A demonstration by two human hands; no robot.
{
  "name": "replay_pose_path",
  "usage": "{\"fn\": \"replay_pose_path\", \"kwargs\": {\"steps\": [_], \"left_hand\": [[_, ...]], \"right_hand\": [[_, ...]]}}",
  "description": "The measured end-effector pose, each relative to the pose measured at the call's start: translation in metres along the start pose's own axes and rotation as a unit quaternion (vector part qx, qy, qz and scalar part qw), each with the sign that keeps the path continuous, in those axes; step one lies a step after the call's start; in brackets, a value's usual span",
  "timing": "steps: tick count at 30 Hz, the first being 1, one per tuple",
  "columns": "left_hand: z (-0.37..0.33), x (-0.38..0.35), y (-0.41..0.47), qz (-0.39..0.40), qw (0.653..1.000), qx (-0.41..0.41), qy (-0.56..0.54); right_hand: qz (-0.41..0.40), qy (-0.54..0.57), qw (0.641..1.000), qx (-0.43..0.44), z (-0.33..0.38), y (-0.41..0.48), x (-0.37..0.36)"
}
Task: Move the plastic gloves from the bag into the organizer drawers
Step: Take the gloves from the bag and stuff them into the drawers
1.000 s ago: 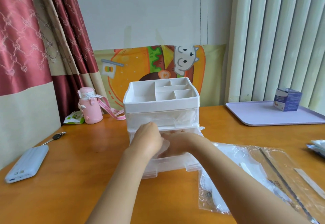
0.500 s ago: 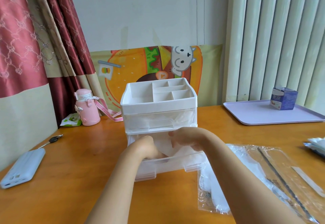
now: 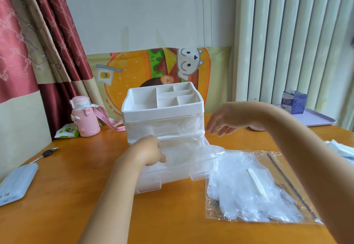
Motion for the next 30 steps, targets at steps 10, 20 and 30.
{"fn": "replay_pose_path", "kwargs": {"steps": [10,20,30], "left_hand": [[-0.099,-0.035,-0.026,-0.021,0.970,-0.214,-0.110],[-0.088,-0.059,-0.010,0.038,0.977,-0.187,-0.093],[-0.087,-0.046,-0.012,0.023,0.977,-0.210,-0.032]], "right_hand": [[0.000,0.074,0.996,-0.045,-0.132,-0.050,-0.007],[-0.080,-0.071,0.990,-0.094,-0.212,-0.028,-0.050],[-0.167,0.003,0.975,-0.147,-0.243,-0.045,-0.038]]}}
Point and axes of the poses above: each hand's wrist, its own y-axis towards the middle knuckle, its own x-axis out of the back of the hand, z = x × y, the point moved 8 cm from there along y, towards the middle knuckle
